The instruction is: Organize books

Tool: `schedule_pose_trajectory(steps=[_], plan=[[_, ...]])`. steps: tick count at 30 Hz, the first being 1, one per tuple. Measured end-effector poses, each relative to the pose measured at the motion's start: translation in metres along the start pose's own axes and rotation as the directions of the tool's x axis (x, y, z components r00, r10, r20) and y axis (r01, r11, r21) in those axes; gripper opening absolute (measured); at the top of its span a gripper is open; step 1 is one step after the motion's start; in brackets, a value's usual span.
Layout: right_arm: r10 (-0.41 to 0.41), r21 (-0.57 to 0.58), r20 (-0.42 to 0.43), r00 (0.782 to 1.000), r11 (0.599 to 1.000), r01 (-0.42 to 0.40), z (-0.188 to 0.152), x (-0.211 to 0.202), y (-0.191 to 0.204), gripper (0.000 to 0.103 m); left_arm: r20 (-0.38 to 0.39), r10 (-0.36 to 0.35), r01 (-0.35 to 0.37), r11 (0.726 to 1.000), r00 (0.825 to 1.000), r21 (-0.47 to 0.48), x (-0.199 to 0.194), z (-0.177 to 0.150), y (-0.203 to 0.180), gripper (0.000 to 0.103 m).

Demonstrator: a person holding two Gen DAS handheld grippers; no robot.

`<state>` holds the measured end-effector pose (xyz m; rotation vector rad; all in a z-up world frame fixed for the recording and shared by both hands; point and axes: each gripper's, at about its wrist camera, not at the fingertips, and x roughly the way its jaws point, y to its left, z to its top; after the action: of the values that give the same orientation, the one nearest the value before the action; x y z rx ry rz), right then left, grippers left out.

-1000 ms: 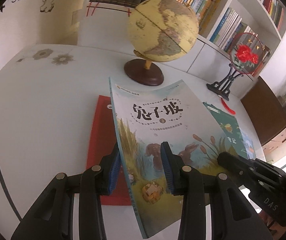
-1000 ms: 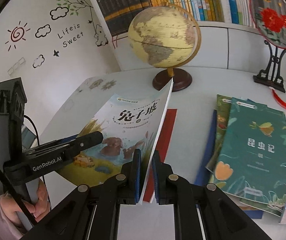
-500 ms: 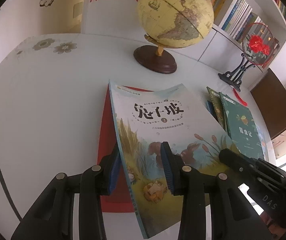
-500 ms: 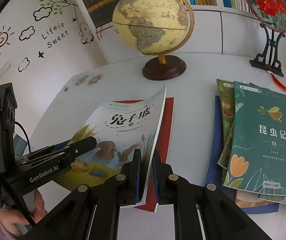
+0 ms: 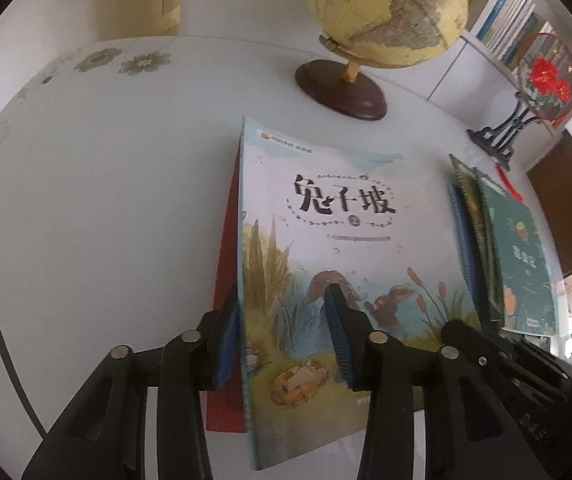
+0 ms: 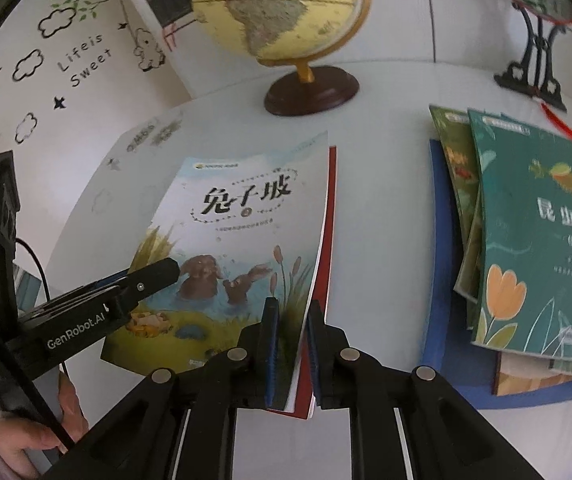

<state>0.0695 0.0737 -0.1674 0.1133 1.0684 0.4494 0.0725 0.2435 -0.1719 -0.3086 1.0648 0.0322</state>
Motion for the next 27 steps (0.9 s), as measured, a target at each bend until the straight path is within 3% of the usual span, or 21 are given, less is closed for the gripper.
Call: schedule_pose_trajectory(steps=[3, 10, 17, 27], plan=[[0.037, 0.043, -0.015, 0.999, 0.998, -0.037, -0.003, 0.004, -0.003, 0.016, -0.013, 0.055, -0.056, 0.998, 0.998, -0.031, 0.007, 0.002, 0.005, 0.044], [0.012, 0.08, -0.117, 0.993, 0.997, -0.003, -0.005, 0.015, -0.013, 0.026, 0.003, 0.087, -0.086, 0.995, 0.996, -0.048, -0.004, 0.007, 0.006, 0.044], [0.01, 0.127, -0.079, 0.997, 0.992, 0.0, 0.004, -0.012, -0.041, 0.031, 0.002, 0.075, -0.075, 0.996, 0.997, -0.055, -0.008, 0.01, -0.002, 0.044], [0.033, 0.178, -0.006, 0.999, 0.984, -0.031, 0.003, -0.043, -0.075, 0.031, -0.019, 0.006, -0.006, 1.0, 1.0, -0.02, -0.008, 0.016, -0.038, 0.044]])
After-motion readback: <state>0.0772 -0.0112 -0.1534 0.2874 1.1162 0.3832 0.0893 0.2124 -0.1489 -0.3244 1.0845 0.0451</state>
